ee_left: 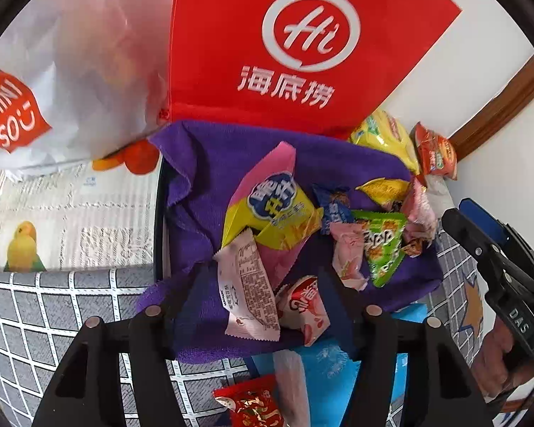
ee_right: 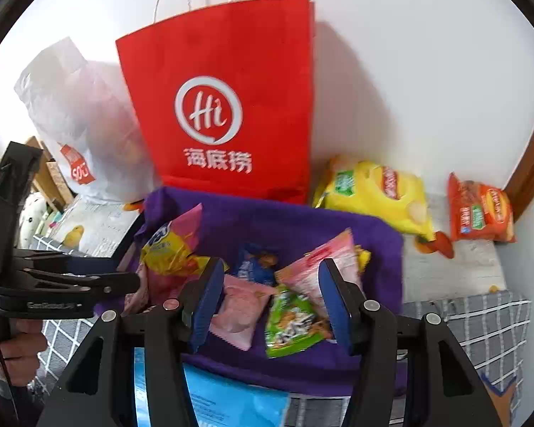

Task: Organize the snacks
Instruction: 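Withdraw both open tools back from the purple towel, then grasp the long pink ice-cream-print packet with the right tool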

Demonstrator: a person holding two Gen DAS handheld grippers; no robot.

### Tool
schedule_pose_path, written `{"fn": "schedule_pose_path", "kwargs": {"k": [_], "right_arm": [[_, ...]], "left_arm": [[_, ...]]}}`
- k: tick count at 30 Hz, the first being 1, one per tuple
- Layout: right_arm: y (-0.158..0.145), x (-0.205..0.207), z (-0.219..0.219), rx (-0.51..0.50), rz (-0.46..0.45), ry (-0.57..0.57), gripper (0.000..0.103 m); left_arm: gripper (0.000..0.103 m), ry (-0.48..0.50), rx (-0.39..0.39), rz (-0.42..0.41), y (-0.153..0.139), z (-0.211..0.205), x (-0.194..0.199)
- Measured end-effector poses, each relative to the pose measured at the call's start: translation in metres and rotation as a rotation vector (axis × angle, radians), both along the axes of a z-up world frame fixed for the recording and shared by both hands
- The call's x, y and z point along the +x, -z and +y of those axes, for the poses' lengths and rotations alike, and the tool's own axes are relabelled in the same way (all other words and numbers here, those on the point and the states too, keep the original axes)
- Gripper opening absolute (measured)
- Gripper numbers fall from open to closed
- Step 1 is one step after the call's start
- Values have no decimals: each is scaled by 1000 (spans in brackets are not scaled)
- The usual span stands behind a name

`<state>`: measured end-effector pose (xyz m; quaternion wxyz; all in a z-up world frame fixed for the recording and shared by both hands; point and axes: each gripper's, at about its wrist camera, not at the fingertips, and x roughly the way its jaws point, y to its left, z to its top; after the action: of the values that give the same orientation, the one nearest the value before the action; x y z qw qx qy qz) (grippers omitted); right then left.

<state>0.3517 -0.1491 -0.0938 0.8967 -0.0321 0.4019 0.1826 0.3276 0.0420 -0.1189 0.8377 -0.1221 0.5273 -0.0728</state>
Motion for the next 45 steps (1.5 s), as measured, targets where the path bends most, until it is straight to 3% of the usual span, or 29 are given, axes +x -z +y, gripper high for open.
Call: {"fn": "schedule_pose_path", "kwargs": {"k": [14, 24, 30, 36, 45], "right_arm": [[-34, -26, -38, 68, -46, 135, 58], [-47, -101, -65, 7, -91, 247, 58], [-41, -136, -65, -9, -40, 224, 58], [-27, -163, -56, 32, 31, 197, 58], [8, -203, -19, 15, 71, 73, 58]], "left_arm": [[66, 15, -8, -161, -59, 4, -30], [66, 37, 32, -216, -97, -13, -62], [66, 45, 58, -254, -117, -15, -95], [66, 3, 82, -246, -109, 6, -129], [66, -88, 89, -151, -66, 48, -167]]}}
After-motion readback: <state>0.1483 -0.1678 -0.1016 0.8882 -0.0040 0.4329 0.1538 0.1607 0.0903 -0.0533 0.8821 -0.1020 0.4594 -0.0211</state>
